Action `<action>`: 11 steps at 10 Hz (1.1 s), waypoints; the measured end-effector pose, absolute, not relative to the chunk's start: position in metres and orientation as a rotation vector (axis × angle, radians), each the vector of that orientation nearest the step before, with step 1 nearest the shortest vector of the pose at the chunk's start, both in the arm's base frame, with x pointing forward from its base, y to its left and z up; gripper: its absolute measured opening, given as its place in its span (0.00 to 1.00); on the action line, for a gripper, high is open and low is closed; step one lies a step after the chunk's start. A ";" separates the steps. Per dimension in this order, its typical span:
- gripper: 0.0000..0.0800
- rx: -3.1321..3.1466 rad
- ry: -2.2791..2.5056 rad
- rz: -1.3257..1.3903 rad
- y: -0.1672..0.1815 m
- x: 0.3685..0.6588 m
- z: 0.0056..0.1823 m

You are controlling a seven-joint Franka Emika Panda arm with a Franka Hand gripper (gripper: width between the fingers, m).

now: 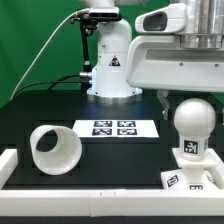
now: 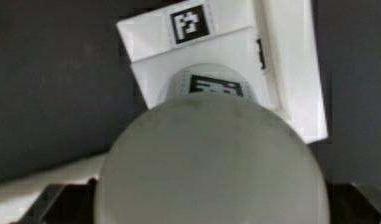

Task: Assemble lamp

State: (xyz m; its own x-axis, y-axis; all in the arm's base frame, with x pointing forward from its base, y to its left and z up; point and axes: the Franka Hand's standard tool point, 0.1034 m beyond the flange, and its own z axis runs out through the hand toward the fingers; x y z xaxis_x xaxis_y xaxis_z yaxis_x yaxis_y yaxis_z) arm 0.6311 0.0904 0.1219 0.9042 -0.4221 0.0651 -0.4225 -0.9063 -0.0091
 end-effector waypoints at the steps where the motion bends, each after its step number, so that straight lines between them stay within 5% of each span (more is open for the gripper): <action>1: 0.72 3.007 -0.912 0.063 0.091 0.627 0.120; 11: 0.72 2.181 -2.423 -0.124 0.092 0.623 0.118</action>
Offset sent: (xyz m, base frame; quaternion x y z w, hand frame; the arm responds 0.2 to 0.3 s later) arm 0.0005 -0.0017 0.0189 -0.0580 0.0521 0.1206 0.9896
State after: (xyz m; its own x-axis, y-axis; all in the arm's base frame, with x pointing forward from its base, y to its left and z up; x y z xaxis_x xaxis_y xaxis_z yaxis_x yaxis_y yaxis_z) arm 0.6229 0.0919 0.1179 -0.1019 -0.9848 -0.1405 -0.9940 0.1063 -0.0243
